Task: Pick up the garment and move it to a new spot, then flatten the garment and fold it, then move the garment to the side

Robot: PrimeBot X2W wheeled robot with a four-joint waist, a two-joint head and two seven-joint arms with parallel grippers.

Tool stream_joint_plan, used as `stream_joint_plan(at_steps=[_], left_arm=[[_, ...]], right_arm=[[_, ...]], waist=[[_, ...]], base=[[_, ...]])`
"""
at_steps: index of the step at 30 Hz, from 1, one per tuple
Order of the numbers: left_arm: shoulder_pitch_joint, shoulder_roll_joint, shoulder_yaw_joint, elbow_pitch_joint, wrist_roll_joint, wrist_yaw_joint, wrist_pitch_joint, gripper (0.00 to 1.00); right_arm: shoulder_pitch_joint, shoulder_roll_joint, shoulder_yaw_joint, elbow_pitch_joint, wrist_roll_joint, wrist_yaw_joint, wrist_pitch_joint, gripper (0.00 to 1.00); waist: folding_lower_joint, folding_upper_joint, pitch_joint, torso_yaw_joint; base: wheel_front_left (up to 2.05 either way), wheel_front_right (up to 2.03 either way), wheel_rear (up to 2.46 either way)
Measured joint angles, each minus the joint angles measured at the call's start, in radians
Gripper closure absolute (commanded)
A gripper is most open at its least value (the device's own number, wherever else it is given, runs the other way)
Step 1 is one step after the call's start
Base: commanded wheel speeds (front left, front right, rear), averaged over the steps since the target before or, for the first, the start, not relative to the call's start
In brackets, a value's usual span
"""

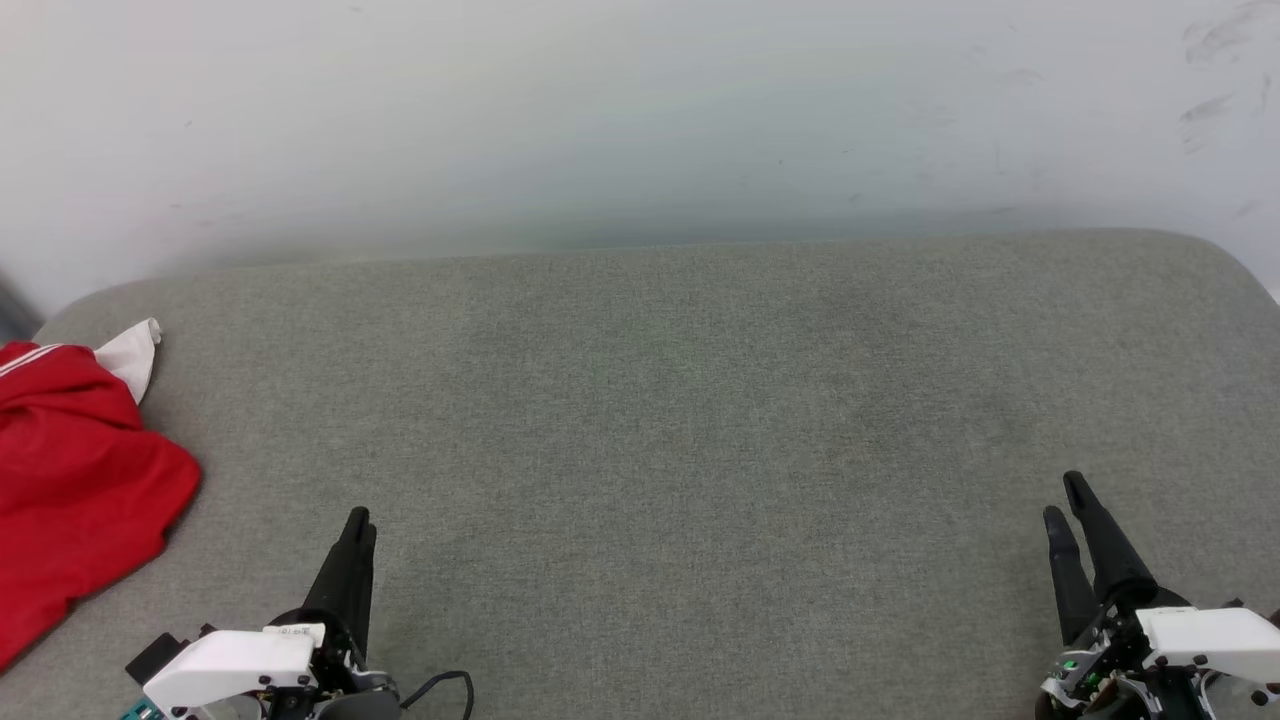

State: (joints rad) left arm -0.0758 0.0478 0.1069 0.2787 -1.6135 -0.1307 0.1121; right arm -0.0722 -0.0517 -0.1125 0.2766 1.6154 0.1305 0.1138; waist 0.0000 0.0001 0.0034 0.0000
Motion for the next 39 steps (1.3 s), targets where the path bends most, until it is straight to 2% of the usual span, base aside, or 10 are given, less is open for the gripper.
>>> stream_joint_plan(at_steps=[15,28,36,39], left_arm=[[0.030,-0.001,0.009,-0.016,0.055,0.000,-0.072,0.00],[0.031,-0.001,0.124,-0.049,0.208,0.000,-0.125,0.00],[0.030,0.000,0.165,-0.160,0.408,0.000,-0.154,0.00],[0.030,0.000,0.160,-0.214,0.488,0.024,-0.165,0.00]], right_arm=[[0.012,0.001,0.044,-0.025,-0.055,0.000,-0.072,0.00],[0.009,0.001,0.018,-0.056,-0.335,0.000,-0.127,0.00],[0.008,0.001,0.053,-0.146,-0.607,0.000,-0.155,0.00],[0.008,0.002,0.071,-0.175,-0.701,0.000,-0.167,0.00]], waist=[[0.0000,0.0000,0.004,-0.003],[0.0000,0.0000,0.012,-0.004],[0.0000,0.0000,0.020,-0.002],[0.0000,0.0000,0.022,-0.002]], base=[[0.00,0.00,0.00],[0.00,0.00,0.00],[0.00,0.00,0.00],[0.00,0.00,0.00]])
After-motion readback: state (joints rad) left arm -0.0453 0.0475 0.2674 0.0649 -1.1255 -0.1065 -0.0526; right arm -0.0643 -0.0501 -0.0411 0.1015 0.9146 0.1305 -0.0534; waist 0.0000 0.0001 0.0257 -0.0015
